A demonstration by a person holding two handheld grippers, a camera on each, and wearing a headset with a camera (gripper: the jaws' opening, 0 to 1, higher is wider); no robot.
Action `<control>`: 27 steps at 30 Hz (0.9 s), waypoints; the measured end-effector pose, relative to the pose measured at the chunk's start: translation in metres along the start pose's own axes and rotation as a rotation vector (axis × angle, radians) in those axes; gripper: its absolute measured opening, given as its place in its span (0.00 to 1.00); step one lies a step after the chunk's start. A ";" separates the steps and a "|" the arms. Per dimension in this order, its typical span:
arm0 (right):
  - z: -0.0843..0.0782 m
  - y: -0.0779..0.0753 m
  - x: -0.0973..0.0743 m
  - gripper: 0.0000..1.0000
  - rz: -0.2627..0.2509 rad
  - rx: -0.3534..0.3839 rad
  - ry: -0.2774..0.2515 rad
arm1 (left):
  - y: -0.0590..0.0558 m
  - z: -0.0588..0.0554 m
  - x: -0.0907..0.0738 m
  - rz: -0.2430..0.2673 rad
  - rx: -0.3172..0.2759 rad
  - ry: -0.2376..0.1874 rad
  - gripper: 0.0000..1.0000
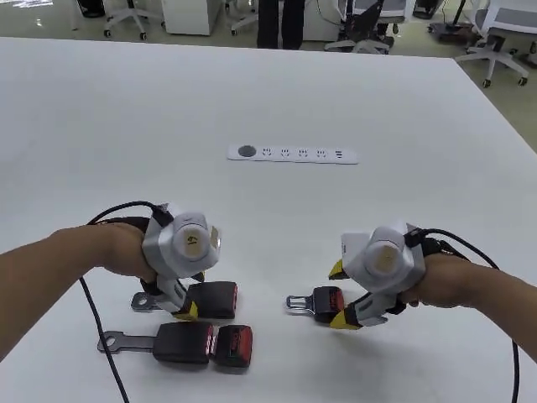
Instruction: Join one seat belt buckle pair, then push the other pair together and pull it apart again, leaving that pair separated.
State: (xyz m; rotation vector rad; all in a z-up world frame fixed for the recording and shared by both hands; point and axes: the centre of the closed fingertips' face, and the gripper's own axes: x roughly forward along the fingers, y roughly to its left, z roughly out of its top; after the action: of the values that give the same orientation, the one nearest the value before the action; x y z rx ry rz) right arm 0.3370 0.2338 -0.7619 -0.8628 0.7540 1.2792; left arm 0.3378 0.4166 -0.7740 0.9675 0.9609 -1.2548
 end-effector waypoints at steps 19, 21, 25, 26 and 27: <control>-0.012 0.006 -0.027 0.61 -0.057 0.085 -0.041 | -0.005 -0.003 -0.039 0.078 -0.151 -0.144 0.43; -0.015 0.008 -0.030 0.63 -0.059 0.107 -0.052 | -0.006 -0.005 -0.041 0.082 -0.170 -0.153 0.45; -0.020 0.014 -0.035 0.65 -0.068 0.146 -0.064 | -0.012 -0.022 -0.048 0.101 -0.255 -0.187 0.47; -0.021 0.016 -0.035 0.65 -0.069 0.157 -0.068 | -0.014 -0.025 -0.049 0.104 -0.267 -0.192 0.47; -0.023 0.018 -0.037 0.66 -0.071 0.165 -0.072 | -0.017 -0.028 -0.049 0.106 -0.276 -0.194 0.48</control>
State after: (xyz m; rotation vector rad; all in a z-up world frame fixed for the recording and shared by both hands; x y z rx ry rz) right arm 0.3138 0.1975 -0.7433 -0.7009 0.7543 1.1616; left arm 0.3164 0.4567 -0.7365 0.6601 0.8907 -1.0724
